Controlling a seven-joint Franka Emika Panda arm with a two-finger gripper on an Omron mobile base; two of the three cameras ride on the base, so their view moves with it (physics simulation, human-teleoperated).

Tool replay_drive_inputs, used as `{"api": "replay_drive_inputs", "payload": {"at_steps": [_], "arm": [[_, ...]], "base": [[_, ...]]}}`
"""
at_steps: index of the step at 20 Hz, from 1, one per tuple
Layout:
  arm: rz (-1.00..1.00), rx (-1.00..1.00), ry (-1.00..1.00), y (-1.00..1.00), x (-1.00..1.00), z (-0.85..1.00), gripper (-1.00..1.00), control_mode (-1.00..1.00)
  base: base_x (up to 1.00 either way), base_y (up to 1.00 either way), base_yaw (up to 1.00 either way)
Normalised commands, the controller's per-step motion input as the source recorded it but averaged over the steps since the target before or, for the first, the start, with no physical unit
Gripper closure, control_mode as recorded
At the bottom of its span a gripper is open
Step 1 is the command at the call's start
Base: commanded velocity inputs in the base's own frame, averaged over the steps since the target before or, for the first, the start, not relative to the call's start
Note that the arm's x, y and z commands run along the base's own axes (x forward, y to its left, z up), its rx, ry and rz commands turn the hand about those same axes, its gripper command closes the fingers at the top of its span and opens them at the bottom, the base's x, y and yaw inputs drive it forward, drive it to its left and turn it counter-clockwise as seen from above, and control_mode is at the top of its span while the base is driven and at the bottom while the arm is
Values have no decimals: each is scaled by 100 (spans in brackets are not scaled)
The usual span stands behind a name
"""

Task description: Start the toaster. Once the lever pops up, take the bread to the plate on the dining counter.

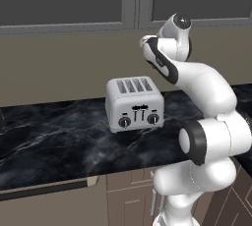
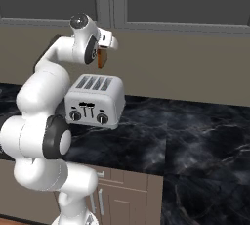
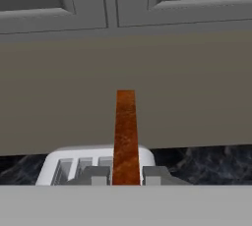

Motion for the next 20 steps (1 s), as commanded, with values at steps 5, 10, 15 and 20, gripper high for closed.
{"api": "replay_drive_inputs", "payload": {"at_steps": [5,10,15,20], "arm": [[0,0,0,-1,-19,33,100,-100],[0,1,0,-4,-22,38,100,-100],[0,2,0,-7,-27,42,100,-100],[0,2,0,-8,-37,22,100,-100]], "base": [[0,0,0],[0,0,0],[0,0,0],[0,0,0]]}}
